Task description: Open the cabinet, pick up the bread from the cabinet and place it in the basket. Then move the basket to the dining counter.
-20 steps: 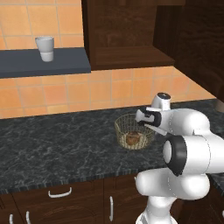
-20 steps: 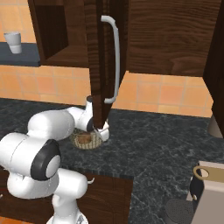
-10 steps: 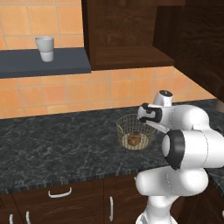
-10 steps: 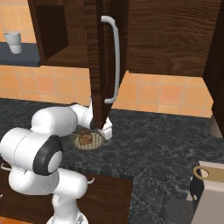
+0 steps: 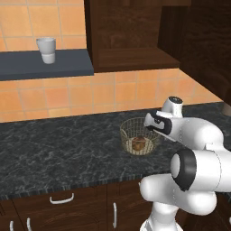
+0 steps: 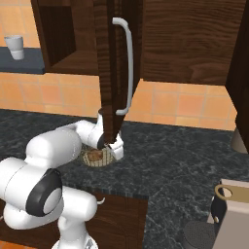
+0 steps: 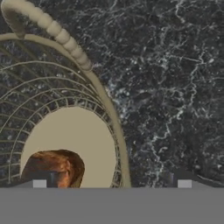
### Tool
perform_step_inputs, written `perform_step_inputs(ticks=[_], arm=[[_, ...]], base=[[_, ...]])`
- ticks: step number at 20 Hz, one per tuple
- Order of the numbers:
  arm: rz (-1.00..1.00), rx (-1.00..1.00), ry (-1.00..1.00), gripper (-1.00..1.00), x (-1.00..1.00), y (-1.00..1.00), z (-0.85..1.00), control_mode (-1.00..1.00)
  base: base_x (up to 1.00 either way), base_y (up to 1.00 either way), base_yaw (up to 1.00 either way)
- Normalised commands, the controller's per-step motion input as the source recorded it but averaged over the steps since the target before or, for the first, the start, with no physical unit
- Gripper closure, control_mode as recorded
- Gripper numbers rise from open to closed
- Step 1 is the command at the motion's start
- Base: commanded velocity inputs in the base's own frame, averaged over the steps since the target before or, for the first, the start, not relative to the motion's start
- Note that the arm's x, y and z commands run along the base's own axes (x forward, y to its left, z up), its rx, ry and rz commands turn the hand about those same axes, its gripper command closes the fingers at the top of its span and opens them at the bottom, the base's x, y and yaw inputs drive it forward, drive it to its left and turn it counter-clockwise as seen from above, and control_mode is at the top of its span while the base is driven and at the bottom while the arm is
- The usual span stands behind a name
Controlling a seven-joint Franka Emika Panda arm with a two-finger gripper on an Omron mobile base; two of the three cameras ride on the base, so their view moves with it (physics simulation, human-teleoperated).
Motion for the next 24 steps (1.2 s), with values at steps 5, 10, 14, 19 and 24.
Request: perform_step_inputs(ticks=[5,10,14,19,24], arm=[[0.00,0.00,-0.02,-1.00,0.01,0.05,-0.18,-1.00],[0.00,0.00,-0.01,-1.00,0.06,0.05,-0.37,-1.00],[0.00,0.00,0.00,1.00,0.00,0.02,-0.19,-1.00],[0.00,0.00,0.00,1.00,0.00,0.00,0.00,-1.00],[0.00,0.00,0.00,1.00,-0.12,0.00,0.00,-1.00]], base=[[0.00,0.00,0.00],[0.00,0.00,0.00],[0.00,0.00,0.00],[0.00,0.00,0.00],[0.00,0.00,0.00]])
